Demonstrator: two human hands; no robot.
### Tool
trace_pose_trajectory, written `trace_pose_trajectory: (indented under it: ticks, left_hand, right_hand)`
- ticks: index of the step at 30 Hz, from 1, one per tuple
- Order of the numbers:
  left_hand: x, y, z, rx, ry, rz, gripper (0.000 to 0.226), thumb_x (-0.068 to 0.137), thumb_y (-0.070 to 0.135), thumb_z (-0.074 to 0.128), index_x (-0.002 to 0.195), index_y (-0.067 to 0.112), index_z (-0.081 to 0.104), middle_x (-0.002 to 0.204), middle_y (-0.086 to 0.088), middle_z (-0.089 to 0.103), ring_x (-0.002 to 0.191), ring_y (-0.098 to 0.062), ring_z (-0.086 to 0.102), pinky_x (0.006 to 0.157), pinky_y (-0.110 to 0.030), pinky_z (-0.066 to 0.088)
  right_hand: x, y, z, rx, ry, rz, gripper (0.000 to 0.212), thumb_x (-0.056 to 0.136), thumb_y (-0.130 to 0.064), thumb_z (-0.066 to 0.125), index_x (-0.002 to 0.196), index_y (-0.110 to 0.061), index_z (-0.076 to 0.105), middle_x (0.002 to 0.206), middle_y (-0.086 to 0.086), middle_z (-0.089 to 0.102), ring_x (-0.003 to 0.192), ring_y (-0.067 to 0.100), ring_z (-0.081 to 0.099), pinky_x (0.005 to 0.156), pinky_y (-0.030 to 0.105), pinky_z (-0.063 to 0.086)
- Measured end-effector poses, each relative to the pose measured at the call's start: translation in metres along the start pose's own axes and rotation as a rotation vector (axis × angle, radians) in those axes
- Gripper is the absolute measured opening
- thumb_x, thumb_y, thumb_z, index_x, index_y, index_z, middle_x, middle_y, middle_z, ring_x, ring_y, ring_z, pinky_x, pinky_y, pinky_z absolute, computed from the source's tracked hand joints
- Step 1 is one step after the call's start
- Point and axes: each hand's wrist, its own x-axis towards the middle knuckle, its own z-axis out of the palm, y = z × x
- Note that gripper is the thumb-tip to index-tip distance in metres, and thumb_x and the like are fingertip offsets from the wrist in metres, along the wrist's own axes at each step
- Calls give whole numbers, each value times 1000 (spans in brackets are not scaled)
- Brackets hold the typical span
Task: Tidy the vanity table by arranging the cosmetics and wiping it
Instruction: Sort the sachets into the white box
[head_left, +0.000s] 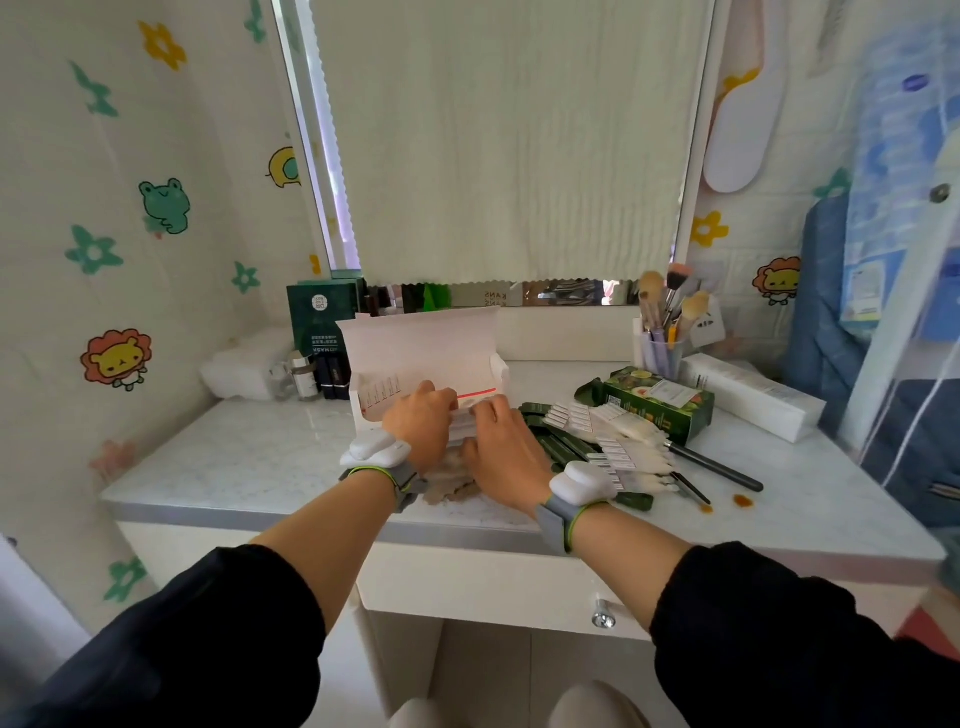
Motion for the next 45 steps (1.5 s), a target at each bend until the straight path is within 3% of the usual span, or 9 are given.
trace_pose_trajectory:
  ticks: [4,12,18,21,35,45]
  left_hand:
    - [0,-2,3,-24,-12,-3,27,94,12,53,118,21,59,116,-6,53,100,-30,60,80,-39,52]
    - [-2,-1,4,-77,-19,-9,34,94,8,51,126,18,53,122,-8,50,103,-33,59,83,-41,52]
    - [-4,18,-1,-139,69,44,28,94,13,52,122,16,54,117,-8,49,95,-35,62,76,-45,52]
    - [-3,36,-2,-183,84,72,23,97,20,49,118,15,57,115,-7,52,93,-34,62,76,-44,52]
    - [13,117,14,-331,-58,127,32,98,34,46,115,13,63,116,-9,52,102,-32,58,87,-42,48]
    - [22,148,18,-183,-166,-22,46,98,44,42,117,4,58,123,-13,46,105,-35,58,87,-42,47]
  right_hand:
    - [7,0,2,-64,-84,23,44,97,-22,41,137,-5,39,142,12,35,118,35,40,96,42,41]
    - [9,0,3,-66,-109,49,45,97,-25,41,138,-7,38,146,10,32,128,33,34,101,40,36]
    - [7,9,-7,-8,91,91,30,92,-19,46,117,-3,51,121,15,46,107,30,45,87,37,42]
    - [4,18,-18,-62,117,157,25,92,-19,46,111,-3,52,116,15,47,106,31,46,83,36,42]
    - [-7,90,-58,-211,57,493,45,90,-24,54,130,-6,43,136,18,39,124,35,38,98,39,39]
    - [-8,117,-59,-235,-3,499,39,94,-34,52,122,-7,53,132,16,44,123,34,40,96,39,40]
